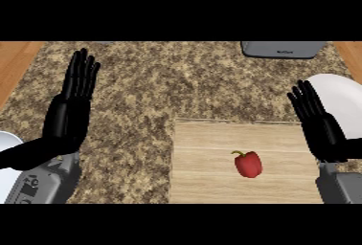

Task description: Pick the bell pepper from the tray and place it in the plate

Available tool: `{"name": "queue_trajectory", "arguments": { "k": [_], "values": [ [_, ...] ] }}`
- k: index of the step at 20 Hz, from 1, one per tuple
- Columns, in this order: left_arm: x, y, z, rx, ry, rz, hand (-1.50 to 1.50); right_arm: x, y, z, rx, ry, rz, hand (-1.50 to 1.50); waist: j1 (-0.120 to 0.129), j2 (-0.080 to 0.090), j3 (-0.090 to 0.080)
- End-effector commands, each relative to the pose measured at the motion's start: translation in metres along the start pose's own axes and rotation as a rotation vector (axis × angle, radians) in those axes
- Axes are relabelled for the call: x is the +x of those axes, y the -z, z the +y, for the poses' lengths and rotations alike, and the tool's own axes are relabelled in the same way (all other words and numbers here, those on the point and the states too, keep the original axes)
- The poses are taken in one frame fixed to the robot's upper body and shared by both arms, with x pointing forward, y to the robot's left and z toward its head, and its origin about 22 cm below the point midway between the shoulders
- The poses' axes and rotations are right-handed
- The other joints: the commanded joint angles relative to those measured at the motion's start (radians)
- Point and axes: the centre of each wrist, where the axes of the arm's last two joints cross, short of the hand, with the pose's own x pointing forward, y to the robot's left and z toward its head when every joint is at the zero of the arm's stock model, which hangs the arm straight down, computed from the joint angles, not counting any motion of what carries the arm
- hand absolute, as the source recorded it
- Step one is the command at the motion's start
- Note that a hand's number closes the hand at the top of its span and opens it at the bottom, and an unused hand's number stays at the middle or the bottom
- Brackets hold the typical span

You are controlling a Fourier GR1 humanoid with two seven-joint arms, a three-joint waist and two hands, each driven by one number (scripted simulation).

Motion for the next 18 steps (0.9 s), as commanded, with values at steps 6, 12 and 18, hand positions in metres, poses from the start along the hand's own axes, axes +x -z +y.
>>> {"name": "queue_trajectory", "arguments": {
  "k": [6,12,18],
  "values": [
    [-0.074,-0.077,0.039,0.112,0.177,0.601,0.00,0.050,0.026,0.088,0.758,-0.249,-0.042,1.50,0.061,-0.001,0.008],
    [-0.081,-0.086,0.031,0.145,0.139,0.731,0.00,0.082,0.014,0.055,0.676,-0.888,-0.473,1.50,-0.040,-0.011,0.018],
    [-0.079,-0.068,0.029,0.152,0.153,0.732,0.00,0.009,-0.010,0.031,0.794,-0.361,-0.332,-1.50,-0.029,-0.002,0.016]
  ]
}}
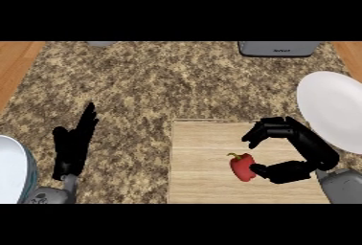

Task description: Pick the bell pepper from the tray and place it in the plate

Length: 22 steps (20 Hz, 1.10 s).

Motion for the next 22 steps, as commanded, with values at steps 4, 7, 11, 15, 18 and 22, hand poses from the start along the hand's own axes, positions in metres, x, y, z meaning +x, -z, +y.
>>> {"name": "queue_trajectory", "arguments": {
  "k": [4,7,11,15,18,22],
  "values": [
    [0.004,-0.002,-0.002,0.017,0.005,0.053,0.00,-0.004,-0.022,0.011,0.334,-0.150,-0.055,-1.50,-0.011,-0.003,0.000],
    [-0.012,-0.003,0.001,-0.016,0.003,0.057,0.00,0.013,-0.004,-0.030,0.379,-0.415,-0.015,-1.50,-0.013,-0.002,-0.002],
    [-0.004,-0.010,-0.008,0.026,0.013,0.044,0.00,0.039,0.016,-0.024,0.400,-0.613,-0.010,-1.50,-0.014,-0.006,-0.001],
    [-0.020,-0.019,-0.018,0.016,0.000,0.070,0.00,0.061,0.033,-0.016,0.493,-0.732,0.099,-1.50,-0.013,-0.005,-0.002],
    [-0.021,-0.016,-0.009,0.013,0.015,0.063,0.00,0.072,0.033,0.005,0.621,-0.796,0.210,-1.50,-0.015,-0.006,-0.003],
    [0.000,0.000,-0.001,0.001,0.000,0.046,0.00,0.069,0.057,0.023,0.736,-0.829,0.299,-1.50,-0.005,0.000,-0.002]
  ]
}}
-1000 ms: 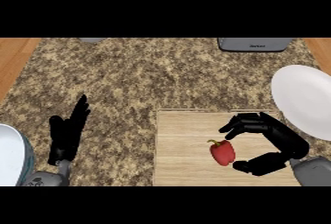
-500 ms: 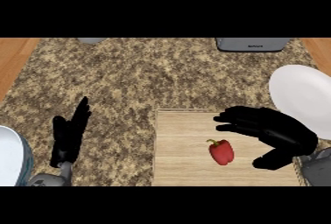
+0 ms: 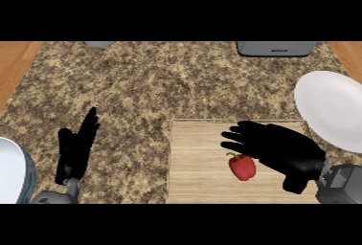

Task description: Pick the bell pepper from the tray and place it in the plate

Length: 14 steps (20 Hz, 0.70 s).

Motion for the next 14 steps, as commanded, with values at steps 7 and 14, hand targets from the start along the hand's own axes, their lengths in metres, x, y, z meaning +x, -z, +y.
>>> {"name": "queue_trajectory", "arguments": {
  "k": [7,14],
  "values": [
    [0.007,-0.001,-0.005,-0.011,-0.008,-0.007,0.00,0.030,0.035,0.004,0.178,-0.035,0.107,-1.50,0.000,0.002,0.002],
    [0.002,0.002,0.003,0.007,-0.007,-0.005,0.00,0.023,0.042,0.012,0.204,-0.037,0.100,-1.50,-0.001,0.002,0.002]
  ]
}}
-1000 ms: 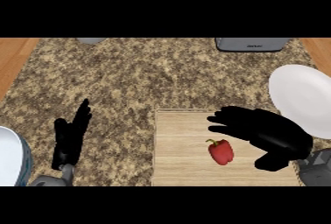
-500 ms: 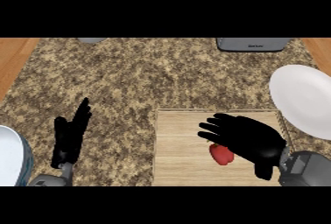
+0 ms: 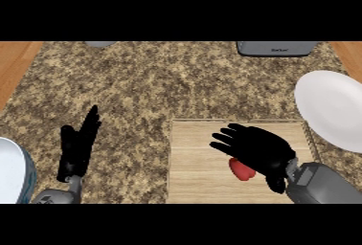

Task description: Pick the bell pepper from the tray and place it in the plate

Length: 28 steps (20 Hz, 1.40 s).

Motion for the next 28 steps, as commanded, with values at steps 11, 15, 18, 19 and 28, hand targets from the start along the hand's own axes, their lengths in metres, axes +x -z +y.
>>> {"name": "queue_trajectory", "arguments": {
  "k": [11,15,18,19,28],
  "values": [
    [0.003,-0.028,0.003,0.004,0.001,0.010,0.00,-0.019,0.005,0.032,0.036,0.007,0.003,-1.50,0.002,-0.001,0.000],
    [0.000,0.000,0.011,0.003,0.008,-0.003,0.00,-0.023,0.026,0.037,0.083,-0.014,0.012,-1.50,0.000,0.001,0.000],
    [-0.018,-0.003,0.017,-0.007,0.019,-0.023,0.00,-0.019,0.036,0.050,0.058,-0.031,0.013,-1.50,0.001,0.001,0.000],
    [-0.003,-0.004,0.008,-0.012,-0.012,-0.001,0.00,-0.022,0.037,0.044,0.058,-0.016,0.003,1.50,0.001,0.000,0.000],
    [0.000,-0.008,0.006,-0.007,-0.005,0.003,0.00,-0.025,0.034,0.029,-0.053,-0.121,-0.061,1.50,0.001,0.000,0.000]
  ]
}}
